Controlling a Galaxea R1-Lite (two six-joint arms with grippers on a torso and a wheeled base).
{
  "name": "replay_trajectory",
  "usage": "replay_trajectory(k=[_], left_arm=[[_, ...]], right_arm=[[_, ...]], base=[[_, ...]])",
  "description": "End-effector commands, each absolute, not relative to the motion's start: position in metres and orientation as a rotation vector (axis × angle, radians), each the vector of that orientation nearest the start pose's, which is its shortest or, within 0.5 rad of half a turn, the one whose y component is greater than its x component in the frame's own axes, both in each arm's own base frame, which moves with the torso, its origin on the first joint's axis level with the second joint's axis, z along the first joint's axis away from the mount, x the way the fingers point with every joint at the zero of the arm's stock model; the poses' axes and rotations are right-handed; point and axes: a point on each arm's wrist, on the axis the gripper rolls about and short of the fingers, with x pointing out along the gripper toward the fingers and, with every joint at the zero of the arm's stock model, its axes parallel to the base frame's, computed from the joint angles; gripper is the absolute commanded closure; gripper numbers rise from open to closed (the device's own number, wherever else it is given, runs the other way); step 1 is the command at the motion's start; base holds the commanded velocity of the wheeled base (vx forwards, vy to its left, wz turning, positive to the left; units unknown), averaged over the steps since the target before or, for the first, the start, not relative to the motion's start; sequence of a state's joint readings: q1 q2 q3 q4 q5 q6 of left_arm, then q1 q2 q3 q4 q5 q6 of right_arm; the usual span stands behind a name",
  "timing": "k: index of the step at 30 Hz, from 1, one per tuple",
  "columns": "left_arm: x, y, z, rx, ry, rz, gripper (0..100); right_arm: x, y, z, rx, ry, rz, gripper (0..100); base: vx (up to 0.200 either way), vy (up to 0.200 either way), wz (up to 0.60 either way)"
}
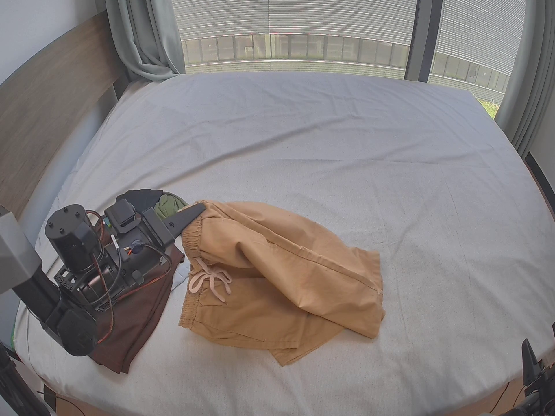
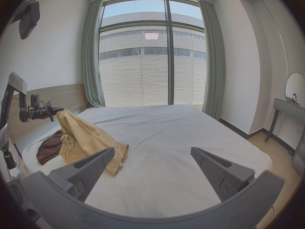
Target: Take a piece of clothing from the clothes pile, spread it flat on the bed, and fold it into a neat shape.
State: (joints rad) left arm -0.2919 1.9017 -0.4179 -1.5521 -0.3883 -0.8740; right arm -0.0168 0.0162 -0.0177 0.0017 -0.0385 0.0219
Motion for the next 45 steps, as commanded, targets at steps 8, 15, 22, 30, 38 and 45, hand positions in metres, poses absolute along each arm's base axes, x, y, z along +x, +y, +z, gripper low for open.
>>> replay_trajectory(k=[8, 15, 22, 30, 38, 45], left_arm=[[0.281, -0.081, 0.097, -0.679, 0.257, -0.602, 100], [0.281, -0.080, 0.096, -0.654, 0.249, -0.595, 100], [0.283, -0.080, 0.091, -0.624, 0.254, -0.593, 100], [0.282, -0.081, 0.093, -0.624, 0.249, -0.593, 100], [0.282, -0.081, 0.096, -0.622, 0.234, -0.598, 100], [0.284, -0.080, 0.097, -0.622, 0.228, -0.595, 100]], right_arm=[[-0.023, 0.000, 0.077, 0.012, 0.001, -0.052, 0], [-0.023, 0.000, 0.077, 0.008, 0.000, -0.051, 0], [-0.023, 0.000, 0.077, 0.011, 0.001, -0.054, 0], [-0.023, 0.000, 0.077, 0.011, -0.003, -0.055, 0], [-0.016, 0.000, 0.172, -0.004, -0.276, 0.000, 0], [0.025, 0.008, 0.208, 0.249, -0.036, 0.348, 0]], base=[[0.000, 0.000, 0.00], [0.000, 0.000, 0.00], [0.000, 0.000, 0.00], [0.000, 0.000, 0.00], [0.000, 0.000, 0.00], [0.000, 0.000, 0.00]])
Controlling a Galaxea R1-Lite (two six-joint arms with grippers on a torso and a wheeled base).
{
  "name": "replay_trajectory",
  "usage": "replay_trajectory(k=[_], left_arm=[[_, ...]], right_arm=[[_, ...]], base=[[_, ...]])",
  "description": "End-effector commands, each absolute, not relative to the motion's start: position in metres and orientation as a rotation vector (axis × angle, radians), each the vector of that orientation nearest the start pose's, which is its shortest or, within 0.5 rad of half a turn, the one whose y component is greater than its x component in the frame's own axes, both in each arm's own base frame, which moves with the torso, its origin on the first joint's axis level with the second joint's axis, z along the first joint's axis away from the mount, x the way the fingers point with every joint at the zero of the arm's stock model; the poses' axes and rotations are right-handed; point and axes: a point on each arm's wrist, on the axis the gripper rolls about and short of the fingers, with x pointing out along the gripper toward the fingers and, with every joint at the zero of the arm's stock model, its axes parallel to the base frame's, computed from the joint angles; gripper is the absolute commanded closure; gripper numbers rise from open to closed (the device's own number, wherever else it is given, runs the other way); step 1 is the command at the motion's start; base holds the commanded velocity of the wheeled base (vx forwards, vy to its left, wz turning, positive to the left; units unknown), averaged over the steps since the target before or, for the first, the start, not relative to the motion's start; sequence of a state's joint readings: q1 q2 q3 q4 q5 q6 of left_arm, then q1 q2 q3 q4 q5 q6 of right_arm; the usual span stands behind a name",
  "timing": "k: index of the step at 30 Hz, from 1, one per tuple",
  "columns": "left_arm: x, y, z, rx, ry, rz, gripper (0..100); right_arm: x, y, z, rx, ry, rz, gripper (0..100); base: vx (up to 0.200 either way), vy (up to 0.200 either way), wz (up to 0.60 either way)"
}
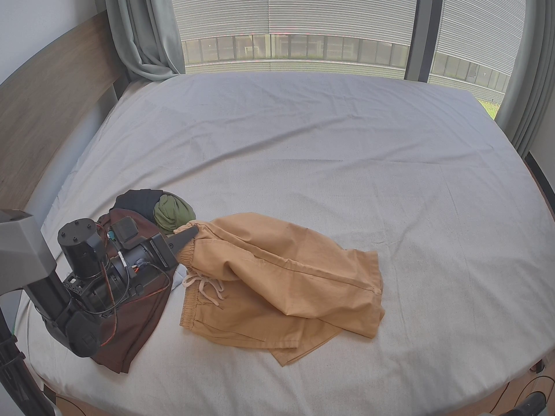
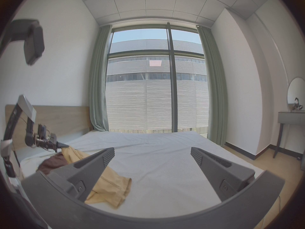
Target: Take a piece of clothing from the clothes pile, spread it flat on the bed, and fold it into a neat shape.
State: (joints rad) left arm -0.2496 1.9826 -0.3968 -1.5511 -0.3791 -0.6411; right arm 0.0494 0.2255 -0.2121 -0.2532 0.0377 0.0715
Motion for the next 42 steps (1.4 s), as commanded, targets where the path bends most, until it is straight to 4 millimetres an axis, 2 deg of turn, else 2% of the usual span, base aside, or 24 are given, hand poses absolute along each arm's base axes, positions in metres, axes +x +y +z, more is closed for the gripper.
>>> replay_trajectory(k=[1, 3, 4, 5, 8, 9, 18, 25, 30, 34, 42], left_arm=[[0.284, -0.080, 0.097, -0.622, 0.227, -0.594, 100], [0.283, -0.080, 0.097, -0.622, 0.226, -0.596, 100], [0.283, -0.080, 0.097, -0.622, 0.226, -0.596, 100], [0.281, -0.080, 0.096, -0.623, 0.235, -0.596, 100], [0.281, -0.080, 0.097, -0.623, 0.234, -0.596, 100], [0.282, -0.080, 0.097, -0.623, 0.230, -0.596, 100], [0.277, -0.078, 0.100, -0.622, 0.226, -0.594, 100], [0.273, -0.077, 0.104, -0.623, 0.219, -0.598, 100], [0.273, -0.072, 0.099, -0.624, 0.233, -0.577, 100], [0.275, -0.069, 0.097, -0.625, 0.236, -0.566, 100], [0.272, -0.067, 0.088, -0.595, 0.266, -0.556, 100]], right_arm=[[0.027, 0.009, 0.210, 0.259, -0.027, 0.357, 0], [0.048, 0.015, 0.221, 0.319, 0.044, 0.403, 0], [0.048, 0.015, 0.221, 0.319, 0.044, 0.403, 0], [0.064, 0.020, 0.229, 0.337, 0.086, 0.415, 0], [0.079, 0.024, 0.232, 0.335, 0.134, 0.437, 0], [0.090, 0.027, 0.236, 0.334, 0.159, 0.454, 0], [0.131, 0.038, 0.248, 0.303, 0.215, 0.482, 0], [0.167, 0.047, 0.223, 0.311, 0.256, 0.490, 0], [0.178, 0.048, 0.203, 0.325, 0.282, 0.510, 0], [0.182, 0.042, 0.201, 0.375, 0.307, 0.522, 0], [0.194, 0.046, 0.191, 0.406, 0.361, 0.528, 0]], base=[[0.000, 0.000, 0.00], [0.000, 0.000, 0.00], [0.000, 0.000, 0.00], [0.000, 0.000, 0.00], [0.000, 0.000, 0.00], [0.000, 0.000, 0.00], [0.000, 0.000, 0.00], [0.000, 0.000, 0.00], [0.000, 0.000, 0.00], [0.000, 0.000, 0.00], [0.000, 0.000, 0.00]])
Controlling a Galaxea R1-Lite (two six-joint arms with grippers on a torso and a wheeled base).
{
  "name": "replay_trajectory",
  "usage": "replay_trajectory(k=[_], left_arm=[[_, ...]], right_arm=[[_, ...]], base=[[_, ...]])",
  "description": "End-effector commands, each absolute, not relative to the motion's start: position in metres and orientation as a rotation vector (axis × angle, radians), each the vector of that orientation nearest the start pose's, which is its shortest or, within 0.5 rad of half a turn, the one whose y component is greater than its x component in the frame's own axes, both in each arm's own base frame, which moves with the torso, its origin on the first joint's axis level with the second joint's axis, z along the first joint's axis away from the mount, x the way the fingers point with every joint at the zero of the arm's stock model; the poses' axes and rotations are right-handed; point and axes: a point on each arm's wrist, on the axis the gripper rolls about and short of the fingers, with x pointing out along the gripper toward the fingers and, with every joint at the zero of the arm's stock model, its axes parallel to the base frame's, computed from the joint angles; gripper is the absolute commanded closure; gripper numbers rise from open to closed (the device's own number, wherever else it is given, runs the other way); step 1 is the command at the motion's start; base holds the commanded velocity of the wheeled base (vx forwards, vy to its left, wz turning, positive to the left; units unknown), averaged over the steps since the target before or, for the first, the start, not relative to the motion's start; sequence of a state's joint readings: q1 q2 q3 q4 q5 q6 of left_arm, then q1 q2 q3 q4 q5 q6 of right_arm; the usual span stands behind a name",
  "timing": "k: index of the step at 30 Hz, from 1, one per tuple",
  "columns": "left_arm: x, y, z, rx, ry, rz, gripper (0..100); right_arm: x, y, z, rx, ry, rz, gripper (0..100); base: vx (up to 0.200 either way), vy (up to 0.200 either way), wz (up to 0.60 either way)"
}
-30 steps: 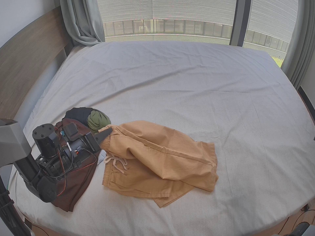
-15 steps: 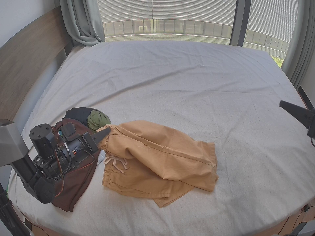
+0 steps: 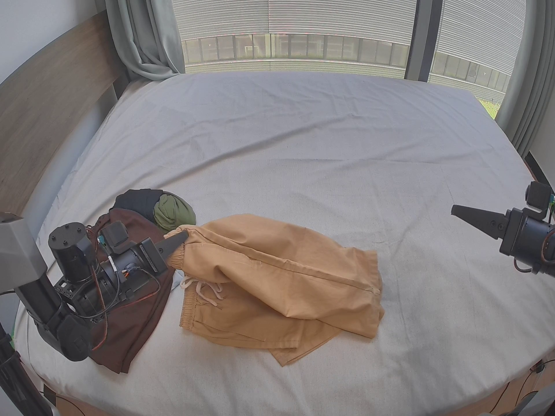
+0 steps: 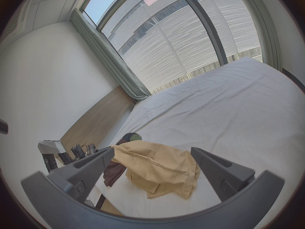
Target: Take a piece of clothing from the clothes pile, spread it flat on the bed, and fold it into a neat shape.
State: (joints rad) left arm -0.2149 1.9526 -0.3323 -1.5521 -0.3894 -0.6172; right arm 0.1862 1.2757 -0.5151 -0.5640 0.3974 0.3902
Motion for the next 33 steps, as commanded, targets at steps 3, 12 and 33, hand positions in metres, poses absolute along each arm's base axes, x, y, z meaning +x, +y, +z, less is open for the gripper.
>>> replay_trajectory(k=[3, 12, 33], left_arm=[[0.272, -0.067, 0.087, -0.589, 0.270, -0.560, 100], [0.273, -0.067, 0.084, -0.590, 0.281, -0.558, 100], [0.275, -0.065, 0.077, -0.594, 0.305, -0.541, 100]], right_arm=[[0.201, 0.046, 0.183, 0.414, 0.396, 0.526, 0], [0.221, 0.052, 0.161, 0.469, 0.414, 0.554, 0], [0.279, 0.064, 0.061, 0.583, 0.596, 0.493, 0]], base=[[0.000, 0.000, 0.00], [0.000, 0.000, 0.00], [0.000, 0.000, 0.00]])
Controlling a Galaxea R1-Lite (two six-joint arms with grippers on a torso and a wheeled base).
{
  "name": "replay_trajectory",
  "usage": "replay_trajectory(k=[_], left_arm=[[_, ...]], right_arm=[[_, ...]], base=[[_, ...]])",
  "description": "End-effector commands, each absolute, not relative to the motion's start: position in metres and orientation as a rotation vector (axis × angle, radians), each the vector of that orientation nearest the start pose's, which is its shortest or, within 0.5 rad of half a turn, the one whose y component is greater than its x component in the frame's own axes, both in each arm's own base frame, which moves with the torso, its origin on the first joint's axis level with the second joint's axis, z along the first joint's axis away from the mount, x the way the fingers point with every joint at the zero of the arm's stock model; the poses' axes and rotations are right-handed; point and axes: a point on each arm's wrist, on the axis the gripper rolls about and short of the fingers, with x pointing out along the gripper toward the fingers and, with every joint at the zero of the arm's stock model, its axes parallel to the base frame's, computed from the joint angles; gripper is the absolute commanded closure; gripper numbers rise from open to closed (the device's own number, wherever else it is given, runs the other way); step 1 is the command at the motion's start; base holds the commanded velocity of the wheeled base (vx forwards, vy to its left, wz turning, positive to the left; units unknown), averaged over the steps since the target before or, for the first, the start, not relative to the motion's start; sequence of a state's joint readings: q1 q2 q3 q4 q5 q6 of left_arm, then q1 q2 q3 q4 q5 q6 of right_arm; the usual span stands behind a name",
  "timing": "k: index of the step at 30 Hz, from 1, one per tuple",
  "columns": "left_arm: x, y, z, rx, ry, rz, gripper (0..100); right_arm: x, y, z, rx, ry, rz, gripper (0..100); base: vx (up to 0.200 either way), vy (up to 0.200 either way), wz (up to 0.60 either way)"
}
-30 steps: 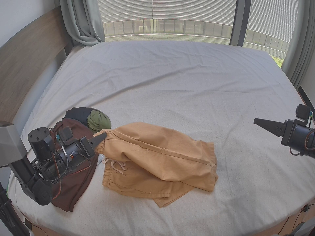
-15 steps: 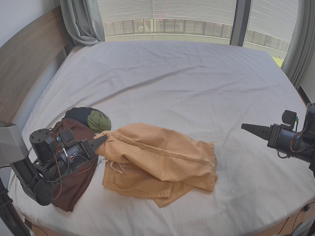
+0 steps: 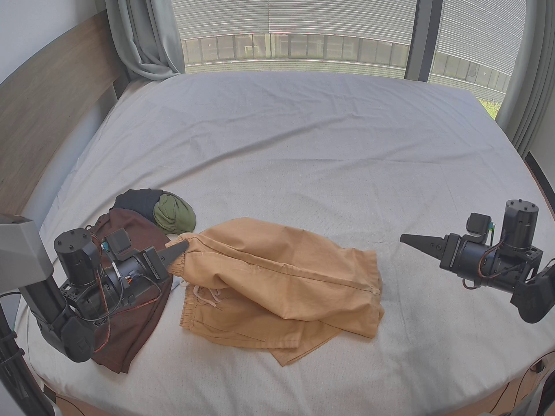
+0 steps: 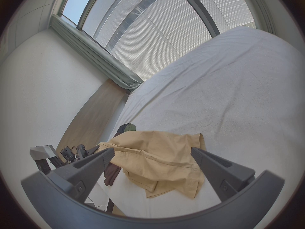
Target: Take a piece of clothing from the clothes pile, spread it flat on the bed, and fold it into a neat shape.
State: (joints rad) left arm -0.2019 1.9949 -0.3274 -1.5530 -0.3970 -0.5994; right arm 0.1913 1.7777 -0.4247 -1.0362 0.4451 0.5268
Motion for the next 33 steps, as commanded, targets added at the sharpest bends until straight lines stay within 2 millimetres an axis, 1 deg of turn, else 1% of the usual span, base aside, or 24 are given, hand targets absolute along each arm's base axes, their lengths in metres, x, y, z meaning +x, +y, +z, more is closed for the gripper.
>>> replay_trajectory(k=[1, 2, 4, 5, 7, 8, 12, 19, 29, 31, 32, 33], left_arm=[[0.275, -0.065, 0.077, -0.594, 0.305, -0.541, 100], [0.275, -0.065, 0.077, -0.594, 0.305, -0.541, 100], [0.275, -0.065, 0.077, -0.594, 0.305, -0.541, 100], [0.276, -0.065, 0.077, -0.593, 0.304, -0.541, 100], [0.276, -0.065, 0.076, -0.594, 0.305, -0.541, 100], [0.276, -0.065, 0.076, -0.594, 0.305, -0.541, 100], [0.277, -0.063, 0.076, -0.595, 0.306, -0.532, 100], [0.278, -0.060, 0.076, -0.596, 0.298, -0.523, 100], [0.279, -0.060, 0.076, -0.596, 0.298, -0.522, 100], [0.279, -0.060, 0.076, -0.596, 0.298, -0.522, 100], [0.280, -0.060, 0.075, -0.595, 0.299, -0.522, 100], [0.280, -0.060, 0.075, -0.595, 0.299, -0.522, 100]], right_arm=[[0.279, 0.064, 0.059, 0.588, 0.599, 0.491, 0], [0.280, 0.064, 0.055, 0.594, 0.604, 0.489, 0], [0.285, 0.065, 0.039, 0.621, 0.600, 0.483, 0], [0.286, 0.065, 0.034, 0.630, 0.595, 0.483, 0], [0.287, 0.066, 0.029, 0.635, 0.586, 0.487, 0], [0.287, 0.068, 0.022, 0.644, 0.576, 0.495, 0], [0.290, 0.072, 0.011, 0.650, 0.561, 0.508, 0], [0.292, 0.072, 0.008, 0.654, 0.569, 0.505, 0], [0.297, 0.075, -0.012, 0.668, 0.615, 0.488, 0], [0.297, 0.075, -0.012, 0.668, 0.615, 0.488, 0], [0.298, 0.078, -0.021, 0.667, 0.638, 0.491, 0], [0.298, 0.078, -0.021, 0.667, 0.638, 0.491, 0]], base=[[0.000, 0.000, 0.00], [0.000, 0.000, 0.00], [0.000, 0.000, 0.00], [0.000, 0.000, 0.00], [0.000, 0.000, 0.00], [0.000, 0.000, 0.00], [0.000, 0.000, 0.00], [0.000, 0.000, 0.00], [0.000, 0.000, 0.00], [0.000, 0.000, 0.00], [0.000, 0.000, 0.00], [0.000, 0.000, 0.00]])
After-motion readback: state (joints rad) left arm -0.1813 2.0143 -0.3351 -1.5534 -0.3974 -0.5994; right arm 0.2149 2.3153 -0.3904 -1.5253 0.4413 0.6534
